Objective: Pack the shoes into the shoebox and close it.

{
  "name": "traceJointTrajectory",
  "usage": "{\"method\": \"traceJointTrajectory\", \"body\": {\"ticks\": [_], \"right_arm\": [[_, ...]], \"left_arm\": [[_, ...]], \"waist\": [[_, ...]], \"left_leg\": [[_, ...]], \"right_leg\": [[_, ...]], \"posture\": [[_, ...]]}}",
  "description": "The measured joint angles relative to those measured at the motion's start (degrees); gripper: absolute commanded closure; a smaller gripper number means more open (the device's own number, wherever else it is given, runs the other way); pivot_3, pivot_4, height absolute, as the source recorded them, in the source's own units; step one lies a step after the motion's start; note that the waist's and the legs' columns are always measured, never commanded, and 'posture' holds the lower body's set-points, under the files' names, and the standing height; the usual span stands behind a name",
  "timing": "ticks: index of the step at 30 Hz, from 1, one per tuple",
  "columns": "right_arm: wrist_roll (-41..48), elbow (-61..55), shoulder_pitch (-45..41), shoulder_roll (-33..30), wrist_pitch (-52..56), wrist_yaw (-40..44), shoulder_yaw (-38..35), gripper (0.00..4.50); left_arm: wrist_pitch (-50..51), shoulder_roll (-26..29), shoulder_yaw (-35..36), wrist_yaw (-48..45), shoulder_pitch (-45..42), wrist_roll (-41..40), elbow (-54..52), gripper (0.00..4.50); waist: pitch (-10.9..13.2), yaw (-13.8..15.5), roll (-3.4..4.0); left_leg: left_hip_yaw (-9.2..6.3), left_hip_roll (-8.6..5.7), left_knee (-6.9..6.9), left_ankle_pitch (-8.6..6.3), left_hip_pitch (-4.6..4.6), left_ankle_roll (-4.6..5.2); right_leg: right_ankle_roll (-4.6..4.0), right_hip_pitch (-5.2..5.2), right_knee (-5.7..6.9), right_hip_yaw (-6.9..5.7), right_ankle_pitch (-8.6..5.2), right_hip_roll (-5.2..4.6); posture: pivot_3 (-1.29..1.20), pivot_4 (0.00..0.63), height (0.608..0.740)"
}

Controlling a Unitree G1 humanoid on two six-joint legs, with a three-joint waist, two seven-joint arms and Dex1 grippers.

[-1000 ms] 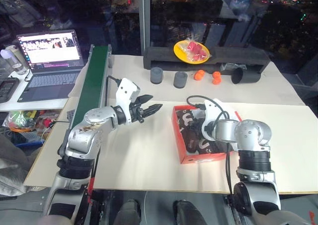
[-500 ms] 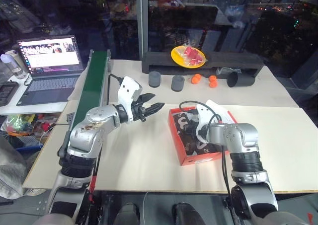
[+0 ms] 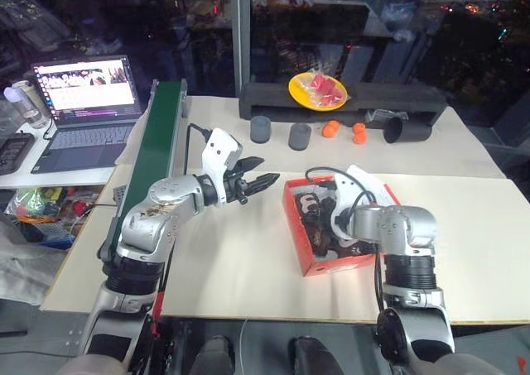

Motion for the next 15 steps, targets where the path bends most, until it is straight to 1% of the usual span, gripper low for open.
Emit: {"method": "traceJointTrajectory", "body": {"ticks": [3,6,9,11,13,14,15], "right_arm": [[0.98,-6.85,-3.88,-1.20,4.36,0.00,-3.12,1.93],[4.35,-12.84,-5.64,-2.77,5.30,-0.19,-4.97,1.93],[8.10,-14.90,-5.58,-4.36,5.51,-1.10,-5.83,1.93],[10.57,-15.99,-5.17,-7.37,5.51,-1.70,-6.44,1.93],[13.49,-17.68,-2.80,-11.98,5.51,-2.19,-7.78,2.44],[15.42,-18.38,-0.76,-13.85,5.51,-2.78,-9.51,2.62],[17.08,-18.81,1.35,-14.92,5.52,-3.70,-11.13,2.94]], "left_arm": [[-0.01,-0.02,-0.20,-0.54,-0.15,0.10,0.10,1.72],[-0.06,-0.07,-0.45,-1.04,-0.18,0.44,0.49,1.72],[-0.16,-0.33,-0.76,-1.40,-0.28,0.86,1.25,1.72],[-0.38,-0.52,-1.07,-2.03,-0.38,1.02,1.71,1.72],[-1.12,-0.54,-1.23,-3.04,-0.58,1.05,2.23,1.72],[-1.40,-0.45,-1.30,-3.98,-0.57,1.00,2.37,1.72],[-1.56,-0.11,-1.41,-5.10,-0.48,0.95,2.45,1.72]], "waist": [[0.06,-0.04,0.10],[0.07,-0.05,0.11],[0.08,-0.13,0.11],[0.08,0.09,0.11],[0.09,0.50,0.10],[0.09,0.67,0.10],[0.09,0.71,0.10]], "left_leg": [[-0.02,0.00,-0.06,-0.01,-0.01,0.01],[-0.07,0.01,-0.08,-0.01,0.03,0.01],[-0.05,-0.01,-0.06,-0.01,0.05,0.01],[-0.06,-0.03,-0.06,-0.01,0.03,0.01],[-0.07,-0.03,-0.07,-0.01,0.01,0.01],[-0.06,-0.03,-0.07,-0.03,-0.01,0.04],[-0.04,-0.03,-0.07,-0.04,-0.02,0.06]], "right_leg": [[0.00,-0.01,-0.03,-0.03,0.00,0.01],[0.00,0.05,-0.06,-0.09,-0.01,0.02],[0.00,0.08,-0.06,-0.07,-0.01,0.00],[0.00,0.09,-0.09,-0.08,-0.02,-0.02],[0.00,0.11,-0.20,-0.10,-0.02,-0.02],[0.00,0.13,-0.23,-0.10,-0.02,-0.03],[0.00,0.11,-0.24,-0.08,-0.02,-0.03]], "posture": [[0.00,0.150,0.740],[0.00,0.150,0.740],[0.00,0.150,0.740],[0.00,0.150,0.740],[0.00,0.150,0.740],[0.00,0.150,0.740],[0.00,0.150,0.740]]}}
